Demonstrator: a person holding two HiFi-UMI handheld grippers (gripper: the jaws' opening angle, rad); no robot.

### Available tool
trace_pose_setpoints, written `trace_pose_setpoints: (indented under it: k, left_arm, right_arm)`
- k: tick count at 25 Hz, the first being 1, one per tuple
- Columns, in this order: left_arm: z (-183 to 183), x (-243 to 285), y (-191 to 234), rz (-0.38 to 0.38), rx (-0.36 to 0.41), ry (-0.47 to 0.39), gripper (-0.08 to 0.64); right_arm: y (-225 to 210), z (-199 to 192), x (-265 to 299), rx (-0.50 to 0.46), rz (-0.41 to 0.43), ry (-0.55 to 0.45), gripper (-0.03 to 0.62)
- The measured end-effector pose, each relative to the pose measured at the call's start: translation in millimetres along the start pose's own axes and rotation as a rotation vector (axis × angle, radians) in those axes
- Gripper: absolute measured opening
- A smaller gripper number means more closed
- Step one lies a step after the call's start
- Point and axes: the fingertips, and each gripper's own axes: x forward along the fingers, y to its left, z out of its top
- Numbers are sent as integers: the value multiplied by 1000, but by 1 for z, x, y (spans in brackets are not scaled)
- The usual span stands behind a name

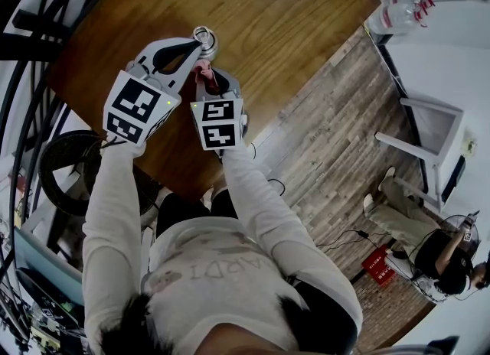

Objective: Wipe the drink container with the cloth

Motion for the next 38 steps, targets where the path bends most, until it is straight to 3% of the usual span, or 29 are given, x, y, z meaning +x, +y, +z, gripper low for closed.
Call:
trace_pose_setpoints:
  k: [10,27,38]
  left_arm:
    - [1,1,-2,-6,-12,-9,-6]
    - [3,3,-1,-9,-16,-15,-6]
    - [3,1,-1,-13,-22,-23,-6]
  right_arm:
    - [4,-10,7,-12,17,42,38]
    - [-45,-6,15,8,-107,40,37]
    - [-62,8,21,-12,-138,19,37]
